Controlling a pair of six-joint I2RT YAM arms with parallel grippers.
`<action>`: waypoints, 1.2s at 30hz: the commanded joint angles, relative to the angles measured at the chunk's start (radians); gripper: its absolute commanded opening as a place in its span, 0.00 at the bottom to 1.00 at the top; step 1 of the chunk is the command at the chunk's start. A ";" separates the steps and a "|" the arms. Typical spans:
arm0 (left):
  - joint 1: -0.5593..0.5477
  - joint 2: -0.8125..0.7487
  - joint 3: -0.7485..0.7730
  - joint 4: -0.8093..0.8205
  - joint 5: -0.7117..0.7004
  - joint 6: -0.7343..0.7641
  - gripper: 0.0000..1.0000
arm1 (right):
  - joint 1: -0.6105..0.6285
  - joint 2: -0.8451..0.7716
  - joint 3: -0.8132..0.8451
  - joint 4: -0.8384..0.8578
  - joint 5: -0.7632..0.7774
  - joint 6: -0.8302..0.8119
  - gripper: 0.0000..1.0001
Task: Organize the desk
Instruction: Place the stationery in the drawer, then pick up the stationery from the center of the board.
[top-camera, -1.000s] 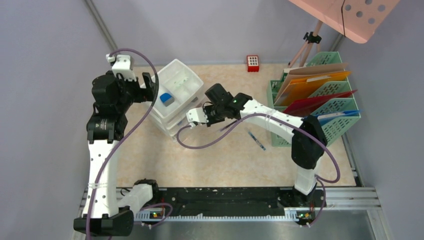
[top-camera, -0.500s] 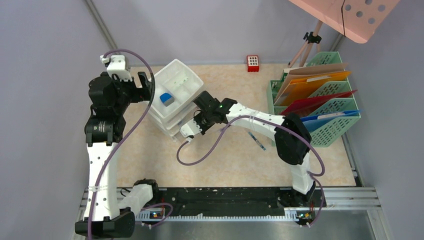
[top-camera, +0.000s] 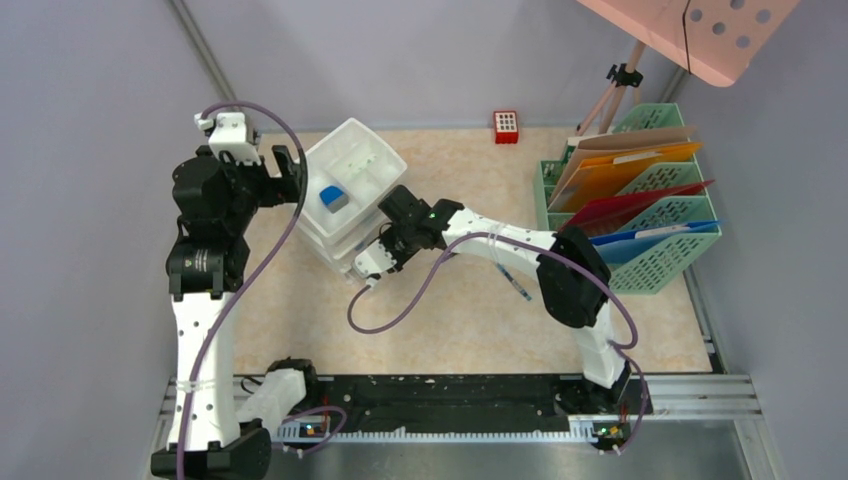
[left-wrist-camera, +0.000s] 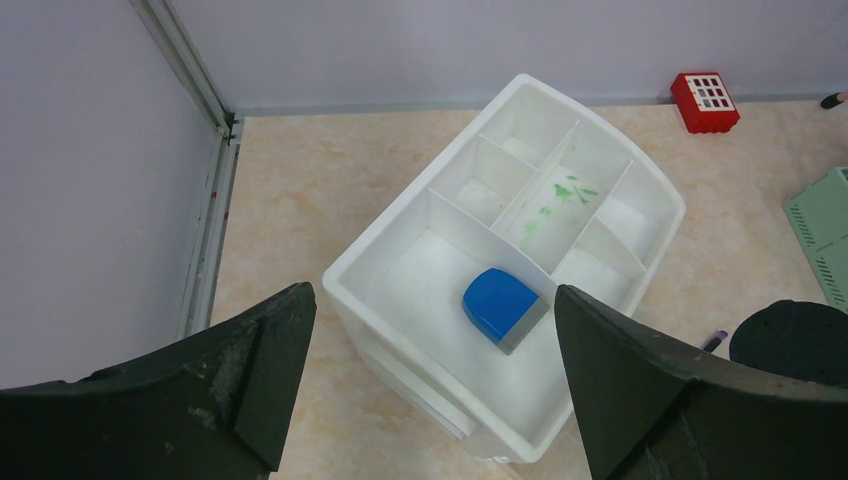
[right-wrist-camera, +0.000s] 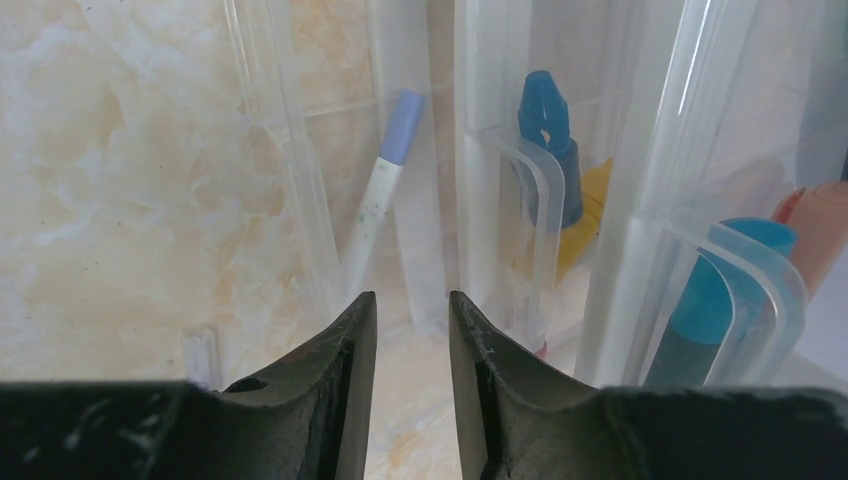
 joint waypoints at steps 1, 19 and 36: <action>0.008 -0.016 -0.007 0.059 0.001 -0.007 0.95 | 0.009 -0.008 0.034 0.038 0.007 0.014 0.34; 0.008 -0.025 -0.029 0.067 0.032 -0.005 0.95 | -0.041 -0.276 -0.127 -0.053 0.058 0.173 0.41; 0.009 0.013 -0.036 0.081 0.061 0.002 0.95 | -0.306 -0.214 -0.247 -0.122 -0.114 0.280 0.49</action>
